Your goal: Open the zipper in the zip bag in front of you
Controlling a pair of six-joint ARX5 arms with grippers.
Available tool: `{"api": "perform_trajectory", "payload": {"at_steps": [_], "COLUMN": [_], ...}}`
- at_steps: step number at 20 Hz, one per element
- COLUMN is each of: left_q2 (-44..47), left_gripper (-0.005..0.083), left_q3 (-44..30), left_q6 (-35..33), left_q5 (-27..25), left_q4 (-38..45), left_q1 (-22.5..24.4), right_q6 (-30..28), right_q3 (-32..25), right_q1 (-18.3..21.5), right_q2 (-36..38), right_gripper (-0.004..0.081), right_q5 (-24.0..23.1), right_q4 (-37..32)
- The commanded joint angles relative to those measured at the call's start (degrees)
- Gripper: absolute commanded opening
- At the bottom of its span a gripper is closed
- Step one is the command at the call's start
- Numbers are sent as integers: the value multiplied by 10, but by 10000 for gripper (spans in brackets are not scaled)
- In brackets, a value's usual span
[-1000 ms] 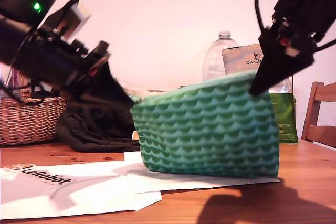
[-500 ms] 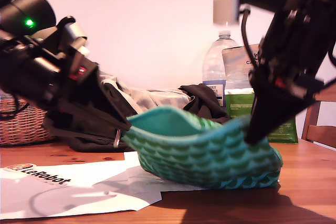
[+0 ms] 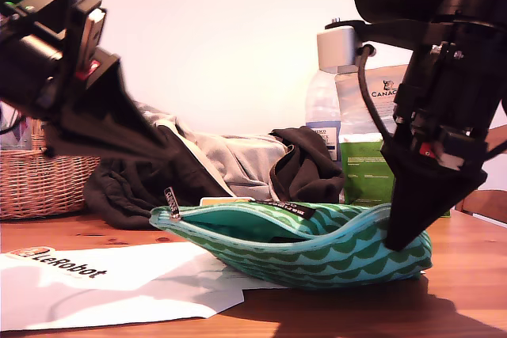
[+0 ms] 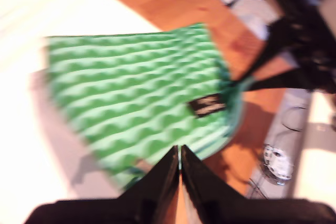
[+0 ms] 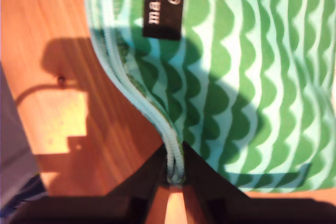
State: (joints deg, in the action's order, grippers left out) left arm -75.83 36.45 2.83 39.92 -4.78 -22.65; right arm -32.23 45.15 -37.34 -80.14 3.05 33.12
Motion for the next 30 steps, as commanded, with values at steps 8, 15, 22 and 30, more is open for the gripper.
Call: {"api": "perform_trajectory", "payload": {"at_steps": [8,15,22,30], "left_q2": [0,0,0,0], "left_gripper": [-20,-20,-20,-20], "left_q3": [-2,-2,-2,-2], "left_q6": [-18,-24,-45,-60], "left_q5": [-20,-29,-53,-119], "left_q4": [1,4,49,275], "left_q1": [3,4,4,8], "right_q6": [81,101,183,278], "right_q3": [27,62,63,63], "right_q1": [-5,-5,-4,29], "right_q2": [13,61,65,22], "right_gripper": [373,368,102,-13], "right_q5": [41,41,63,15], "right_q4": [104,153,43,-401]}}
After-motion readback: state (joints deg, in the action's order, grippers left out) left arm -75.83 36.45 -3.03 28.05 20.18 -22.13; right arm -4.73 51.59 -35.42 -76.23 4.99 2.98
